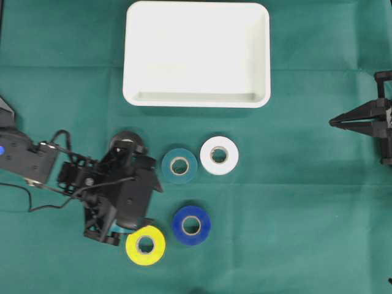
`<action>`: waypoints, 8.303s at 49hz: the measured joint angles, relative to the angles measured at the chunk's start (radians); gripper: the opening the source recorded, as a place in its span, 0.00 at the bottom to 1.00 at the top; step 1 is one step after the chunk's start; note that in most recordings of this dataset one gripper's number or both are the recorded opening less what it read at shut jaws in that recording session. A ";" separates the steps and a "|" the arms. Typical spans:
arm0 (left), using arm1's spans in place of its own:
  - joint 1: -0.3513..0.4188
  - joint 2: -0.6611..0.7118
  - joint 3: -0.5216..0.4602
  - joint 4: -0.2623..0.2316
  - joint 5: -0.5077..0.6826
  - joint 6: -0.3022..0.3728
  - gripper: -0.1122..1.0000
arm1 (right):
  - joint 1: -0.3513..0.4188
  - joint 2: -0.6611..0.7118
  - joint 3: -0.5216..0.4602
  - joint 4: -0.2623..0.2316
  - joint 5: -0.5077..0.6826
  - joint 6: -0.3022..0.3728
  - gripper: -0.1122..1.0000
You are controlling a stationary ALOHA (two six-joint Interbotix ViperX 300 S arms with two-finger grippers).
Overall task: Put the tape into the white case with the left arm.
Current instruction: 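Reach the left gripper over the tapes toward the blue tape roll, then lower the left gripper and grasp the blue tape roll, then lift the blue tape and place it in the tray's upper-left corner, then open the left gripper and withdraw it to the left side, then move the left gripper down onto the orange-red tape roll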
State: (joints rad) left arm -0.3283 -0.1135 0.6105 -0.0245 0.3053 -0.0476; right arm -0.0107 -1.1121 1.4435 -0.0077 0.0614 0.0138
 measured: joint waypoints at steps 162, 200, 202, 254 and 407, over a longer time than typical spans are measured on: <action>0.000 0.276 -0.298 0.002 0.181 0.003 0.33 | 0.000 -0.031 0.014 0.000 0.000 0.002 0.01; 0.445 0.202 -0.247 0.003 0.249 0.067 0.33 | 0.000 -0.032 0.014 0.000 0.000 0.002 0.01; 0.472 0.202 -0.242 0.003 0.249 0.087 0.33 | 0.000 -0.032 0.015 0.000 0.000 0.002 0.01; 0.865 0.202 -0.130 0.005 0.140 0.236 0.33 | 0.000 -0.034 0.017 0.000 0.000 0.002 0.01; 0.063 -0.715 0.604 -0.002 0.052 0.063 0.79 | 0.000 -0.035 0.018 0.000 -0.005 0.000 0.01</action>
State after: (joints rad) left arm -0.2654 -0.8283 1.2149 -0.0261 0.3574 0.0153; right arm -0.0107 -1.1474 1.4619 -0.0077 0.0568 0.0138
